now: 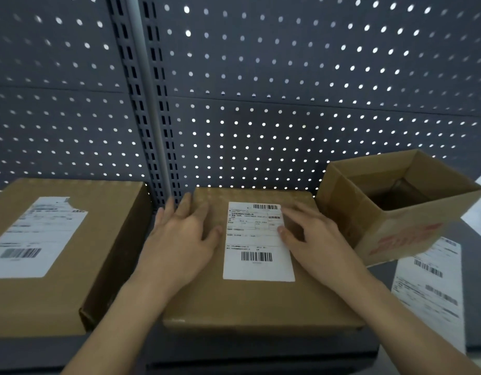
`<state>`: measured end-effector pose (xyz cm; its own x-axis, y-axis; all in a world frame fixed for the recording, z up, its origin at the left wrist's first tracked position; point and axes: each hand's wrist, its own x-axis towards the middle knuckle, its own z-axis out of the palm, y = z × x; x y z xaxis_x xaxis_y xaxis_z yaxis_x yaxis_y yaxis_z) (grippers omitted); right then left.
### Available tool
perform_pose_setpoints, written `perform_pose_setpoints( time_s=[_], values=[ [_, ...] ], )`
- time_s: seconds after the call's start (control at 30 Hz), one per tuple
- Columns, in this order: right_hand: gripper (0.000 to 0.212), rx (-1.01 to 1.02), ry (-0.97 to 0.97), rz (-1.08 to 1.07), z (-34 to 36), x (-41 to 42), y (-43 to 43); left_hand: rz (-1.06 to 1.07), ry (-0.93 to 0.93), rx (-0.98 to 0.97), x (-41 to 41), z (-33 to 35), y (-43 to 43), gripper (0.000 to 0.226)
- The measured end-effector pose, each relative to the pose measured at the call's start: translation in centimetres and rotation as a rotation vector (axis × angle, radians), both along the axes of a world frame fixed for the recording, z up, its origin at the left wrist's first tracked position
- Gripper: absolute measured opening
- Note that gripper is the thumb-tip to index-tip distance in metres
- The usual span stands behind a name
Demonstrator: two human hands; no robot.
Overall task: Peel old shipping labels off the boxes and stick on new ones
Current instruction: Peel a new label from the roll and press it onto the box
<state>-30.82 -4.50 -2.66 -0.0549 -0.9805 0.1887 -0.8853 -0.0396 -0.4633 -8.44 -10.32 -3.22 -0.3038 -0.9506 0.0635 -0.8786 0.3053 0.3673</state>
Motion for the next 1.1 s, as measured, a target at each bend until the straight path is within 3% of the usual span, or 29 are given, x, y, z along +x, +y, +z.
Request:
perform_pose_setpoints(
  time_s=[0.17, 0.43, 0.77, 0.83, 0.93, 1.1],
  values=[
    [0.053, 0.122, -0.012, -0.115, 1.1, -0.5, 1.3, 0.055, 0.111, 0.197, 1.0, -0.3, 0.9, 0.069],
    [0.069, 0.302, -0.205, -0.244, 0.4, -1.1, 3.8, 0.127, 0.398, 0.273, 1.5, -0.4, 3.0, 0.07],
    [0.082, 0.191, -0.471, -0.267, -1.5, -0.9, 5.3, 0.284, 0.63, 0.252, 3.0, -2.3, 5.9, 0.07],
    [0.073, 0.173, -0.564, -0.261, -1.9, -0.7, 5.6, 0.277, 0.665, 0.228, 3.2, -2.5, 6.8, 0.06],
    [0.046, 0.197, -0.7, -0.241, -2.1, -0.5, 6.3, 0.272, 0.727, 0.253, 3.5, -2.4, 8.0, 0.012],
    [0.028, 0.172, -0.818, -0.289, -2.0, 0.8, 8.4, 0.169, 0.917, 0.332, 4.3, -2.2, 8.9, 0.02]
  ],
)
